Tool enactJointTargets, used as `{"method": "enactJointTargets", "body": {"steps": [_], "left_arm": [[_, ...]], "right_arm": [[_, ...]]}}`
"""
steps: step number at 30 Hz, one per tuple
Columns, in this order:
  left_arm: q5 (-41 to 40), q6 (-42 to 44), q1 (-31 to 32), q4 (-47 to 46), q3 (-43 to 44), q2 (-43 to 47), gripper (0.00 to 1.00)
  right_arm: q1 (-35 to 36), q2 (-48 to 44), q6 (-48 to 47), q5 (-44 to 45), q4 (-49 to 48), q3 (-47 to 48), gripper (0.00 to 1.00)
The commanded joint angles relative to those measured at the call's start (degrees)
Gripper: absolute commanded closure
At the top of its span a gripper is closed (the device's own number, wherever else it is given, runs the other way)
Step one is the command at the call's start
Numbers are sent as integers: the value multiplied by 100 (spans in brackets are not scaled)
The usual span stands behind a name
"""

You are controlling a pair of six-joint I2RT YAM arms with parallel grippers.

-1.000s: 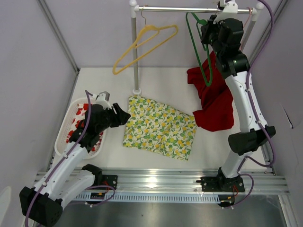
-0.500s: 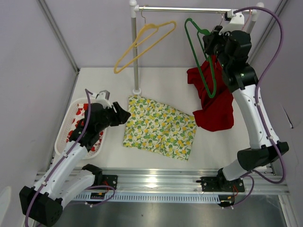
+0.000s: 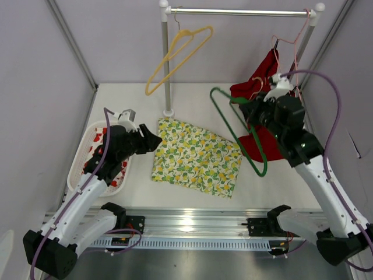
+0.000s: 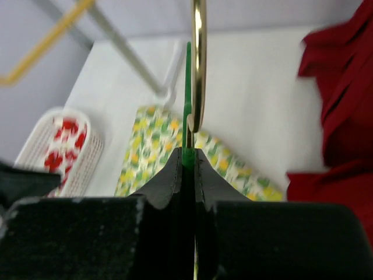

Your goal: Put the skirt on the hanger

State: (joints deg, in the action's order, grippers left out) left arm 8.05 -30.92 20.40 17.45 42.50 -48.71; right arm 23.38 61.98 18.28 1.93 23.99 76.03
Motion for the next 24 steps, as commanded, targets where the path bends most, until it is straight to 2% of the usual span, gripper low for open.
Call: {"method": "enactJointTargets", "body": {"steps": [1,6,10,13,20,24], "left_arm": [[196,16,25,4,40,203,40],[197,-72,104,266,-58,476,41],[179,-20,349,679,-75,626,45],[-5,-28,569,1013,-119,827,47],[-383,-301,930,1339,-356,1118,55],[-576,-398,1150,1454,-374,1039,58]], "right_arm": [[691,-614,535,-368,-438,-956,100],[1792,-862,1150,-431,-1623,-2475,100],[2311,-670,1572,-633,-2739,-3075,100],[2593,-301,1591,-659,-3241,-3155,100],[2672,551,1897,-1256,-4226,-3129,100],[2918,860,1925,-1196,-4402,-3348,100]]}}
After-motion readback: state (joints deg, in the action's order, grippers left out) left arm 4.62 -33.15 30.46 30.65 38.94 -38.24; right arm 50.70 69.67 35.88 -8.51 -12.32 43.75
